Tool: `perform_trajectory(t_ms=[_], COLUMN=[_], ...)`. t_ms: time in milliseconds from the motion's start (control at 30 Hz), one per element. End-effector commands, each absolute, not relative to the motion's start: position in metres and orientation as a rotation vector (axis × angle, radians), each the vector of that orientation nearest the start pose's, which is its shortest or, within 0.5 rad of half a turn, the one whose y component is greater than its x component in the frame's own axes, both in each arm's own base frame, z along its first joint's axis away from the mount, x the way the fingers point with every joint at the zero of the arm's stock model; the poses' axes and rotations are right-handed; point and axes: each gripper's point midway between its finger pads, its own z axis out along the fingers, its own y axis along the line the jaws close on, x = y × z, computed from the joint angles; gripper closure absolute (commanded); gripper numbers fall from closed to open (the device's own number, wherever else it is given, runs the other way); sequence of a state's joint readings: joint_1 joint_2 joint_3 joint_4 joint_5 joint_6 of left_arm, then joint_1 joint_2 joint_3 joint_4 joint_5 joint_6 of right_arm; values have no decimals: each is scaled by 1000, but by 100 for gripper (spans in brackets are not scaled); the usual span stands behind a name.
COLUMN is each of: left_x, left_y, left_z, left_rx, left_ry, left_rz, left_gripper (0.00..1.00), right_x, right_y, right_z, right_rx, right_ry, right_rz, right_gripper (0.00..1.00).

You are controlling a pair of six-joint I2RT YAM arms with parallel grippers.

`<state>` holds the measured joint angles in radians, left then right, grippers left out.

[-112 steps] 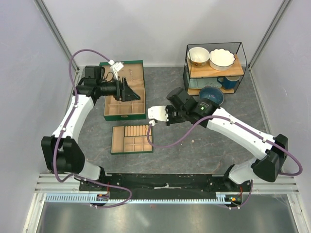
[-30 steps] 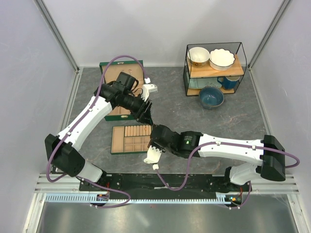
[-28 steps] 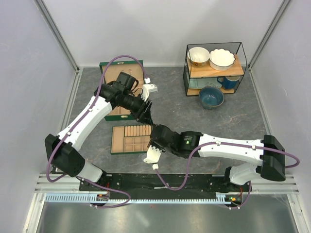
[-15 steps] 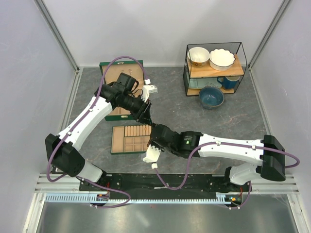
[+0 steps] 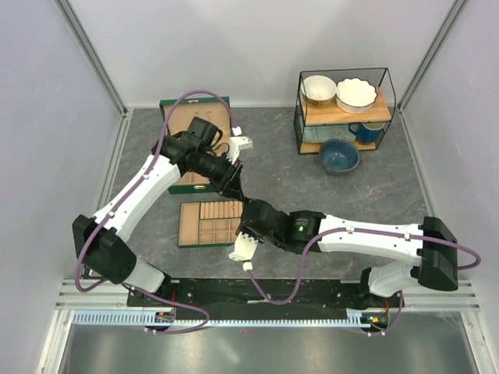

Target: Organize the mixed jewelry

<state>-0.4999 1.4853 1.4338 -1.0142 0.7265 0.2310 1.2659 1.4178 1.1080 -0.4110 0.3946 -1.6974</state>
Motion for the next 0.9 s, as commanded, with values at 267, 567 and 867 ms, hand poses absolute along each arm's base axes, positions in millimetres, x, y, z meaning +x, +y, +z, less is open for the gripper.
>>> perform_trajectory(t_ms=[267,567,867], left_x=[222,224,223], left_y=[-252,-251,-250], left_z=[233,234,233], left_rx=[1201,1201,1201], left_ry=[2172,2167,2169], left_rz=[-1065,-1050,-1051], left_gripper=[77,85,87], right_x=[224,222,222], right_y=[352,348,348], right_z=[233,229,229], right_rx=[-2220,-2233,-2237], right_ry=[419,410,405], right_rz=[-704,-701,-702], right_gripper=[100,100,100])
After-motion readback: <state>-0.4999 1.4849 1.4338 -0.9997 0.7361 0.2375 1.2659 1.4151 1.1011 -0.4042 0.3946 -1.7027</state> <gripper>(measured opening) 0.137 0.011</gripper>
